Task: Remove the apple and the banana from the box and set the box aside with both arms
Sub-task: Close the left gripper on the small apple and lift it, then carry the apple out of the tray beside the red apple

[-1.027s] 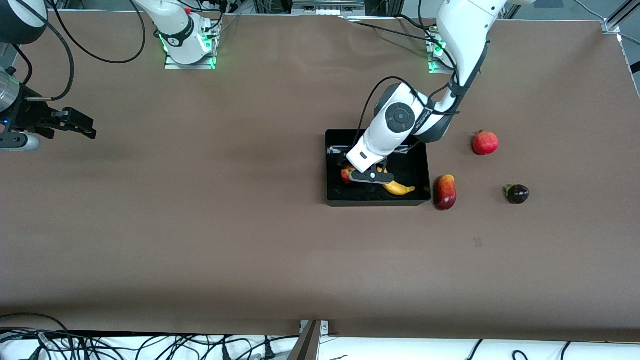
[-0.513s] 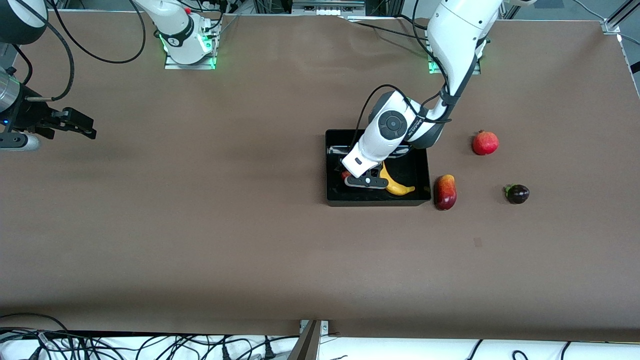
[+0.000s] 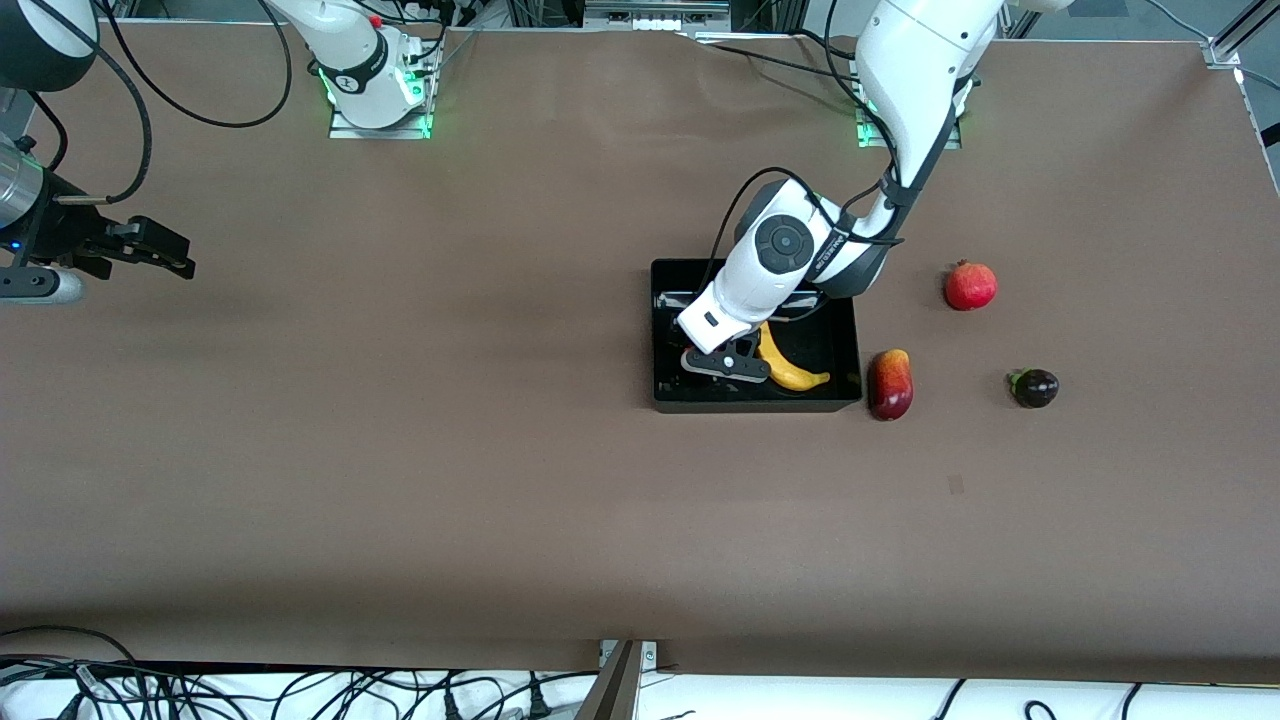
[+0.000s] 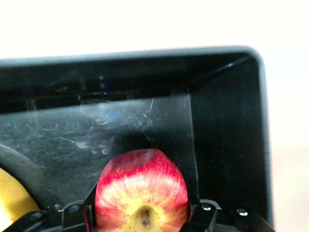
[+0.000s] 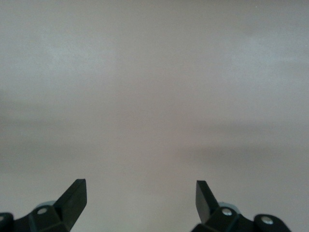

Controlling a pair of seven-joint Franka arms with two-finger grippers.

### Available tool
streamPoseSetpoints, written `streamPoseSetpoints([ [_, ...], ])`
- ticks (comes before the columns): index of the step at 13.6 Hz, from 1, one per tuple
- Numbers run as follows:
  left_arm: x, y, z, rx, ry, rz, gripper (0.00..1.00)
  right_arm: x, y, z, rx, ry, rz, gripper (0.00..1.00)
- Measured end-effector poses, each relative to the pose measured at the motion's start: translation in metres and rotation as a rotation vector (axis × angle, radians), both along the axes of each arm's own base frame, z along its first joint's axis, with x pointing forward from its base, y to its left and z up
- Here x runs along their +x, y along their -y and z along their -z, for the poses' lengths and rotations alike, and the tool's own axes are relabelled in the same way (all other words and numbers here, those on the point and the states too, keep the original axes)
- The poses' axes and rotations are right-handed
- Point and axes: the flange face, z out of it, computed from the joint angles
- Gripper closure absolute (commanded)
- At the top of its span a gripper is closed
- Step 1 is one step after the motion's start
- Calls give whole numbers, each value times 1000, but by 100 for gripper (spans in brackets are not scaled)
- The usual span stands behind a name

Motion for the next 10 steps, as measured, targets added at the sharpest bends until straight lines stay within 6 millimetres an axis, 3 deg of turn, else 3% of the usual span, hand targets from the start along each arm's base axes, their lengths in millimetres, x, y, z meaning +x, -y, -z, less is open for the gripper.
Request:
streamPoseSetpoints([
  [3,7,-15,-36,8,-2,-13,100,1,0,2,0,-3,-1,0],
  [5,11,-38,-64,28,-33,-32,100,2,-1,2,0,1,-1,0],
  [8,14,-84,-99,66,-96,-68,100,3,-1,2,0,6,-1,0],
  [10,12,-130,-125,97,-152,-54,100,3,-1,3,0,7,-2,0],
])
